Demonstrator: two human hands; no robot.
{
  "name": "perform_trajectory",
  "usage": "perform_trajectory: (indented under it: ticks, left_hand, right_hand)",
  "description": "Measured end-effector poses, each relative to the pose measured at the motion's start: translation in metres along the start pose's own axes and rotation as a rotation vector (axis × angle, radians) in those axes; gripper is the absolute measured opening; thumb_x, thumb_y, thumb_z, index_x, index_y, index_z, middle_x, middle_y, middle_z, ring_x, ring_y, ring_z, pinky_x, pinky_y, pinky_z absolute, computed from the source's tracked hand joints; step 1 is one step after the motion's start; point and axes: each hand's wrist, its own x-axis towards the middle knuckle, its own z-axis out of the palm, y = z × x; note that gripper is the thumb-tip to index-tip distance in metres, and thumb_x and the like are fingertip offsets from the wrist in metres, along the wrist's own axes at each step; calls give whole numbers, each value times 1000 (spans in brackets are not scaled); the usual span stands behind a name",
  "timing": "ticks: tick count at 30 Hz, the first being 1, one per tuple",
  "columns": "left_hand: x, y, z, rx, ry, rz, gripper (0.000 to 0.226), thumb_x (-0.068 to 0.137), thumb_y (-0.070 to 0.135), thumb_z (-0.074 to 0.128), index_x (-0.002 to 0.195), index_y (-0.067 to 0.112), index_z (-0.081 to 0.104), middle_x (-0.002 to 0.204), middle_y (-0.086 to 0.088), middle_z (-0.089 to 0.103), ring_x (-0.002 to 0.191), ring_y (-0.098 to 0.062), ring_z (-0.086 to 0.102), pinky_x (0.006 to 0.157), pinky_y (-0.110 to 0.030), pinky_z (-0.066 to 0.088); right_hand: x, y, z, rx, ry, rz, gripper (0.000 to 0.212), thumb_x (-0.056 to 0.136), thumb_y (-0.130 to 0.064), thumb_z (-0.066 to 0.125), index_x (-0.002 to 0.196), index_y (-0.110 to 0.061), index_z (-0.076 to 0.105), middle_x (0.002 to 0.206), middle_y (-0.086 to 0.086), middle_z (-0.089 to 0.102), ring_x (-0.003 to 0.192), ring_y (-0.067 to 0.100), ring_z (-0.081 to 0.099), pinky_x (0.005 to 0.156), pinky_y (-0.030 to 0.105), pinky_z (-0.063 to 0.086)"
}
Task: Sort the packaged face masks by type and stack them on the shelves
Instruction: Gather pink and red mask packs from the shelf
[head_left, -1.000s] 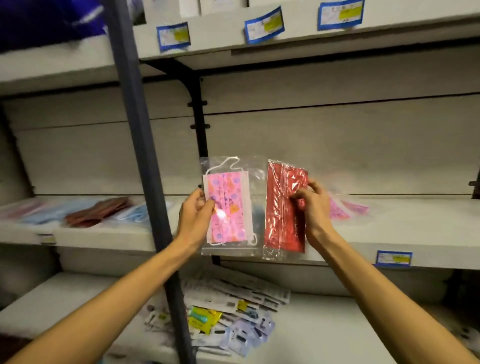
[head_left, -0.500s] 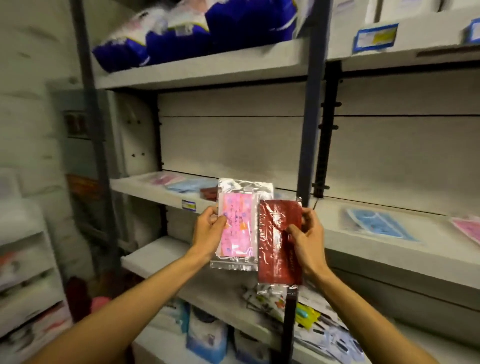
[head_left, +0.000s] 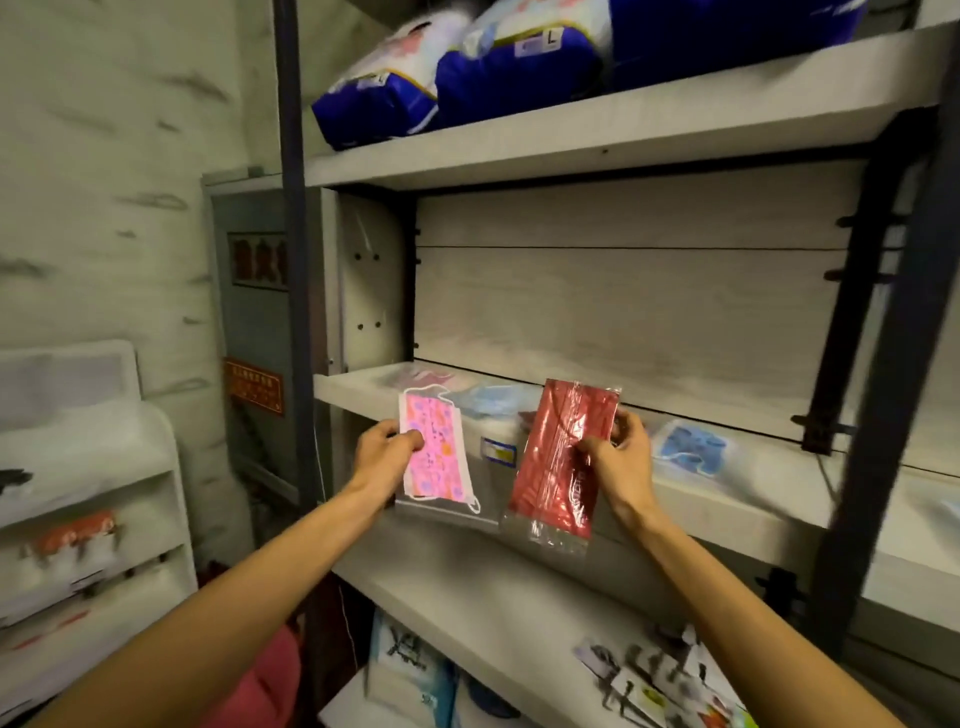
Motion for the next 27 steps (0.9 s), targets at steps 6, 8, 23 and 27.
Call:
perform_trajectory:
  ticks: [6,8,23,27]
  left_hand:
    - [101,8,-14,81,-82,34,11,97,7,58,101,16,62,92,0,71,82,-13,70,56,-21,55]
    - [137,11,-14,105,-75,84,13,97,7,58,96,20,61,93,-1,71,84,-16,70,63,-26,58]
    - [328,-25,-13,515,-76,270,45,93,17,68,134,16,50,123,-6,68,102,-27,68,87,-46,59]
    - [365,-32,-12,845,-196,357,64,88,24,73,143,17,40,130,-8,64,107,-30,65,89,-45,57]
  right_hand:
    - [77,8,65,38,29,37,45,85,10,62,123,-11,49,89,3,67,59,6,67,50,16,52]
    - [101,10,81,63,33,49,45,85,11,60,124,-9,50,90,5,68,63,8,69,57,25,59]
    - [216,58,161,-69,60,167,45,87,5,62,129,-8,52,104,11,70,83,21,68,65,27,51]
    - [231,73,169,-123,72,168,46,88,1,66,131,-9,53,113,13,70,96,24,69,71,31,54]
